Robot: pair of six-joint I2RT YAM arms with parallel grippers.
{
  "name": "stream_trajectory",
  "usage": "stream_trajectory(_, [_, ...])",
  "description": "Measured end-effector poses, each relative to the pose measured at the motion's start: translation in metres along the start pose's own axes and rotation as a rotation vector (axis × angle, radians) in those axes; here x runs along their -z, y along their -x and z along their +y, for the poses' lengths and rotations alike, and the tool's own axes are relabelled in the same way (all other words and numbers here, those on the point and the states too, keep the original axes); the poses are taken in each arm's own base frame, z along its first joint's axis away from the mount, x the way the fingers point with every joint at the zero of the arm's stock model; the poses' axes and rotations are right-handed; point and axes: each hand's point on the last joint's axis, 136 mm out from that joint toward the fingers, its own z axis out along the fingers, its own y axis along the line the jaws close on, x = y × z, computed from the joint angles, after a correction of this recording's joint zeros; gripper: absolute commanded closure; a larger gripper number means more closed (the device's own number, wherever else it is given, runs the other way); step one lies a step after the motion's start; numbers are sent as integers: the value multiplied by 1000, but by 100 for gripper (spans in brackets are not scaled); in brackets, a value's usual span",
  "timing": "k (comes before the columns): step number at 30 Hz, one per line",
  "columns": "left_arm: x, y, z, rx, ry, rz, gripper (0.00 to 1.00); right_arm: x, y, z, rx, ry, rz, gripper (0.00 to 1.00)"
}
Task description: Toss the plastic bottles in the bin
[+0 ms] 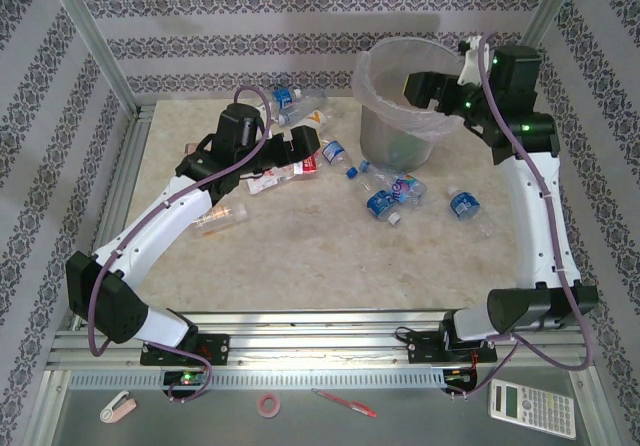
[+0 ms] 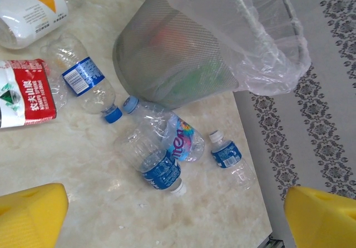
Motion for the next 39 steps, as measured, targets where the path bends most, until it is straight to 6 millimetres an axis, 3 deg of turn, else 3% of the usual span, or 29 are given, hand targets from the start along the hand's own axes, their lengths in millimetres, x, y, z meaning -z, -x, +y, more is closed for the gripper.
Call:
stream_trajectory(15, [5,5,-12,-24,-46,-18,0,-29,-129,-29,-127,-28,322,7])
stream_trajectory(26, [17,10,-20,-33,-64,-42,0,-71,-219,-58,-120,-107,610,9])
stream_trajectory(39, [27,14,-25,-40,-74,-65,0,-100,-299,-86,-53,-165,872,15])
